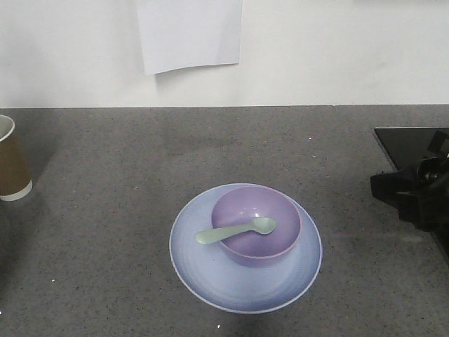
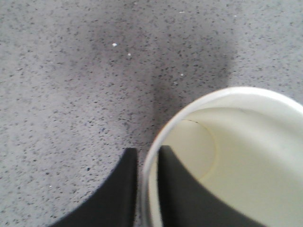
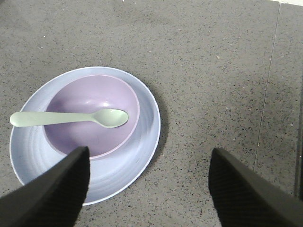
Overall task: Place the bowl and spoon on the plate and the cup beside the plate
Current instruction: 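Move the left gripper above the brown paper cup, then grip the brown paper cup rim with the left gripper and slide it toward the plate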
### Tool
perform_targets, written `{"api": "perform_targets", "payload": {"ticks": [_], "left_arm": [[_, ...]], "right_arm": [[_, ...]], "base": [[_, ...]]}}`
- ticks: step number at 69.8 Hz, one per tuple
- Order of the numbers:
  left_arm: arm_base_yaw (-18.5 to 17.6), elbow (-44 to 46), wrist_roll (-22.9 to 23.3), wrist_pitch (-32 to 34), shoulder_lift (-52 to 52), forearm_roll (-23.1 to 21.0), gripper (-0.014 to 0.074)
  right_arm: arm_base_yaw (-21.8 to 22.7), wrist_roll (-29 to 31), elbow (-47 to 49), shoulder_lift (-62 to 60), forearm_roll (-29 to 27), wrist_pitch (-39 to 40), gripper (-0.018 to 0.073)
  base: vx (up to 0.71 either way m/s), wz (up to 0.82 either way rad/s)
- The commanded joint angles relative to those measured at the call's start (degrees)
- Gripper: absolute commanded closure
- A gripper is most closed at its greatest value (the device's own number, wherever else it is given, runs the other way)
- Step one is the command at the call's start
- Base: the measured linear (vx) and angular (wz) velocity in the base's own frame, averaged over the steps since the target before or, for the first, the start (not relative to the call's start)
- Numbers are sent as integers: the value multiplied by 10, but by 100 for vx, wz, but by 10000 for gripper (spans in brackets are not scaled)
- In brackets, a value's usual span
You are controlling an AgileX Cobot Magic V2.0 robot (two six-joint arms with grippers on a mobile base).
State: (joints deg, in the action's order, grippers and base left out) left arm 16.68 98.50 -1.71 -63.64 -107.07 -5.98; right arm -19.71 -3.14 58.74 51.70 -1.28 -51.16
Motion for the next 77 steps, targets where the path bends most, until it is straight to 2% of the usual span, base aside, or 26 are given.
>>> {"api": "perform_targets", "payload": {"ticks": [1,17,25,34,58,66,77], "left_arm": [[0,15,-27,15,34,-48,605],[-1,15,-78,-31,75,-131,605],[-18,14,-88,-55,104,-142,605],[-59,14,-88,-67,136,-142,605],[-209,-1,-87,-80,162,-131,605],[-244,-49,-87,-70,162,-120,605],[-269,-115,-87,-23,172,-121,605]], "right_arm": [[2,1,15,-5,1,38,53],[2,1,15,-5,1,39,53],[2,1,15,-5,1,39,53],[2,1,15,-5,1,39,53],[2,-4,15,-5,1,41,53],[2,-10,15,-5,1,41,53],[2,-12,15,-5,1,41,53]], "base": [[0,0],[0,0],[0,0],[0,0],[0,0],[0,0],[0,0]]}}
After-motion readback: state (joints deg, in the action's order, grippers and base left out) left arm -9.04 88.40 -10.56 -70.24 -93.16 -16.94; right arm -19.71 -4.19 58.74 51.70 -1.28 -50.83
